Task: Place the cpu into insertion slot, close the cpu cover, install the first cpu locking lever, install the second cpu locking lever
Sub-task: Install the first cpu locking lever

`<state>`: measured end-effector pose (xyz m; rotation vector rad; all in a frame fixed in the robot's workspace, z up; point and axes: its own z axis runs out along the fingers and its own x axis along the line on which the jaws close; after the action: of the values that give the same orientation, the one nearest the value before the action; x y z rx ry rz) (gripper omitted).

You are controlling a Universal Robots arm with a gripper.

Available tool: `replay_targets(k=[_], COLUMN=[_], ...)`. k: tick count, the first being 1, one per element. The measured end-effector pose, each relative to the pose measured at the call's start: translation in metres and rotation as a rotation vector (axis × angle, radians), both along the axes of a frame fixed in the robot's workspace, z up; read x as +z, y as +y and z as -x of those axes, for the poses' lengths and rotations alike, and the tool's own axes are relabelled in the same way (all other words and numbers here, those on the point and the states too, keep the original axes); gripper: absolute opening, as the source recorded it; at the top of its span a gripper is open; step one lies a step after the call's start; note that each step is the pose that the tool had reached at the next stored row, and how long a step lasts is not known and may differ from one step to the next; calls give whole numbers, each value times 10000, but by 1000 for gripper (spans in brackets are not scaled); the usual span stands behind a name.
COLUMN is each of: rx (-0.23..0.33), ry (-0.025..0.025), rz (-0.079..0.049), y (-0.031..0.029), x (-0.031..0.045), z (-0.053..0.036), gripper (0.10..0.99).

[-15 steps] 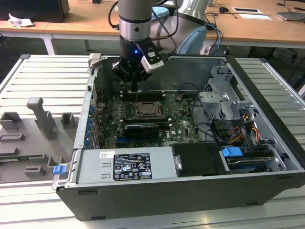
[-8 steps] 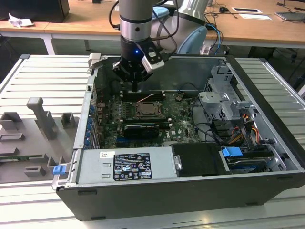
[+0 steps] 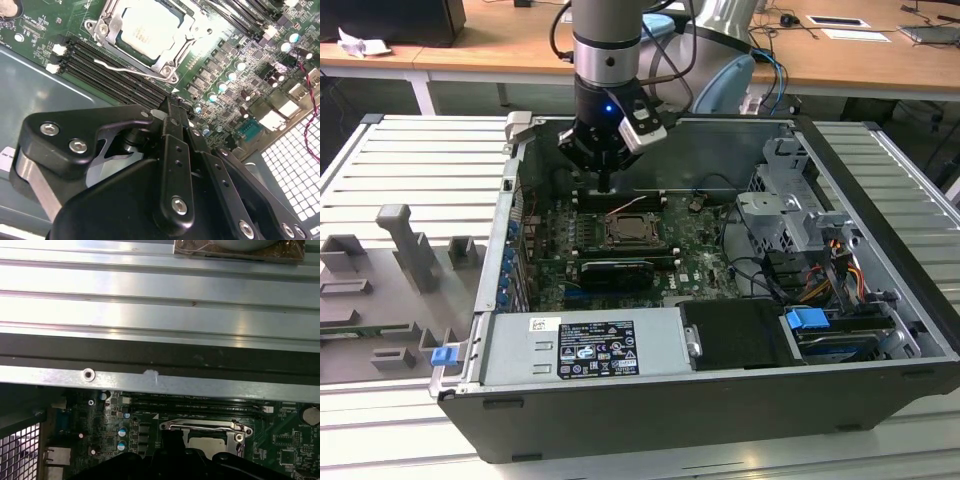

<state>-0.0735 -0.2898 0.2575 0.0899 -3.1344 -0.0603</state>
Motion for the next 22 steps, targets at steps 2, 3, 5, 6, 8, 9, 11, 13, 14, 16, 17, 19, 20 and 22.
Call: replay_targets(k=[2,3,5,6,8,9,11,13,14,16,17,19,20,22], rx=[-1,-1,1,0,0,-1,0,0,0,0,0,0,1,0], ry=[-1,-1,0,1,1,0,0,0,0,0,-1,-1,0,0], rz=[-5,-6,-9,-12,-13,-13,-15,-18,-19,-25,-32,-40,-43,-48], y=[0,0,0,0,0,0,0,0,-1,-1,-1,-1,-1,-1], x=[0,0,0,0,0,0,0,-1,-1,-1,-1,-1,-1,-1], z=[-2,-3,-7,-12,-17,-18,-20,-22,-24,-29,-32,-37,-40,-45], gripper=[106,106,106,106,106,106,106,106,106,106,106,106,106,106])
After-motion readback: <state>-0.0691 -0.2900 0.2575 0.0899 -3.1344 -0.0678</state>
